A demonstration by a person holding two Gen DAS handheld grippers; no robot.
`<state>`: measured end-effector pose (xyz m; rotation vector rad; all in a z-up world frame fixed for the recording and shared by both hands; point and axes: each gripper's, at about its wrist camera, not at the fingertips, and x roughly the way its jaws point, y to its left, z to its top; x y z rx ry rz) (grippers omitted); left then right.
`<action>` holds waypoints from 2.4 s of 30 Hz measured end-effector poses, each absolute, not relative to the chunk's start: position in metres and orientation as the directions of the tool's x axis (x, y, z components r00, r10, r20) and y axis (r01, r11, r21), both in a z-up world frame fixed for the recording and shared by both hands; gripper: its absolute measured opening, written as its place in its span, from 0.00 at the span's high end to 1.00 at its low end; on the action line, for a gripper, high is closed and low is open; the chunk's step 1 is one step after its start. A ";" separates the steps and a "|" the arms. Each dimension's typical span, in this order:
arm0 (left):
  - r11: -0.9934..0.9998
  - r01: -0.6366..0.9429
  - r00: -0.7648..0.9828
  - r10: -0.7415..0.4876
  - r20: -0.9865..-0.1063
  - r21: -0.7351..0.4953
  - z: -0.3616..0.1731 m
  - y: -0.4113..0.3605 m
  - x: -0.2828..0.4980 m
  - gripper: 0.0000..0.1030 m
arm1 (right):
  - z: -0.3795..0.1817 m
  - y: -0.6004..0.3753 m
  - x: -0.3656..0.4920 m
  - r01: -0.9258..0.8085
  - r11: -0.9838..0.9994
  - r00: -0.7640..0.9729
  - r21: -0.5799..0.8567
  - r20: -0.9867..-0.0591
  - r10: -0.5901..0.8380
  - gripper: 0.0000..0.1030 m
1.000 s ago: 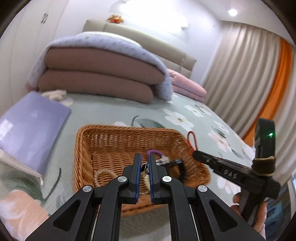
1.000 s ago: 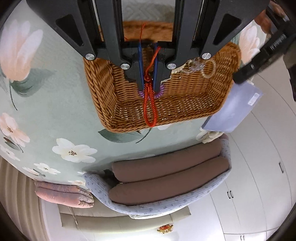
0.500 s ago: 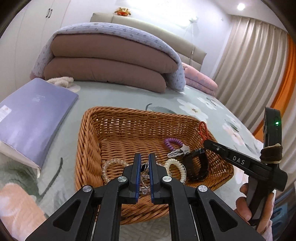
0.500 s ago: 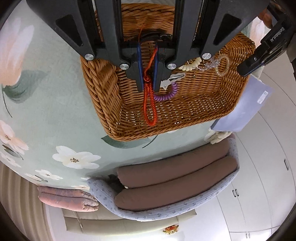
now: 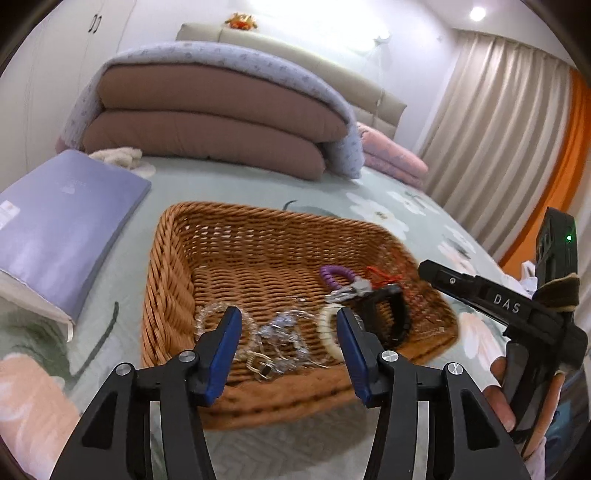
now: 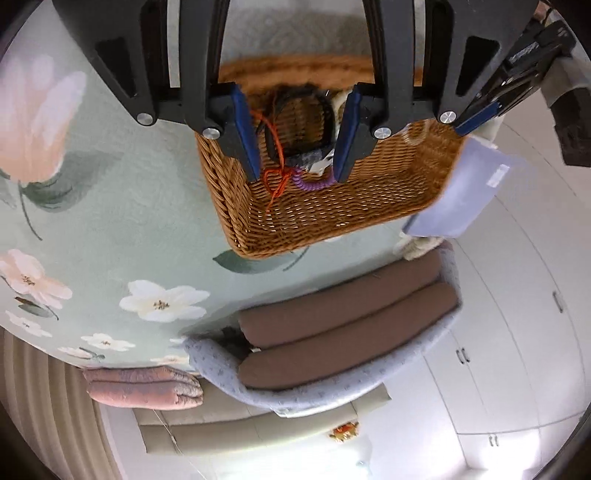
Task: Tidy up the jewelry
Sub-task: 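Open both tools to release the keychain and ring into the basket, then move the right tool to the blue hair clip while the left tool approaches the gold clasp, then grasp the blue hair clip with the right tool while the left tool grasps the gold clasp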
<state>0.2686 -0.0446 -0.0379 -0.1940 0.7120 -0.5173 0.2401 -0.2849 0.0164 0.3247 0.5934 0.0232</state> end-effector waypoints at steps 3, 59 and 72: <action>0.857 0.391 0.652 -0.515 -0.557 -0.334 -0.029 -0.045 0.253 0.46 | 0.023 -0.286 0.207 0.060 0.958 0.840 0.281 -0.532 0.103 0.46; 0.920 0.341 0.527 -0.358 -0.771 -0.194 -0.096 -0.111 0.113 0.84 | -0.069 -0.271 0.090 -0.067 0.939 0.637 0.338 -0.710 0.301 0.50; 0.907 0.343 0.540 -0.403 -0.739 -0.245 -0.100 -0.101 0.112 0.83 | -0.073 -0.235 0.098 -0.054 0.988 0.630 0.148 -0.762 0.148 0.65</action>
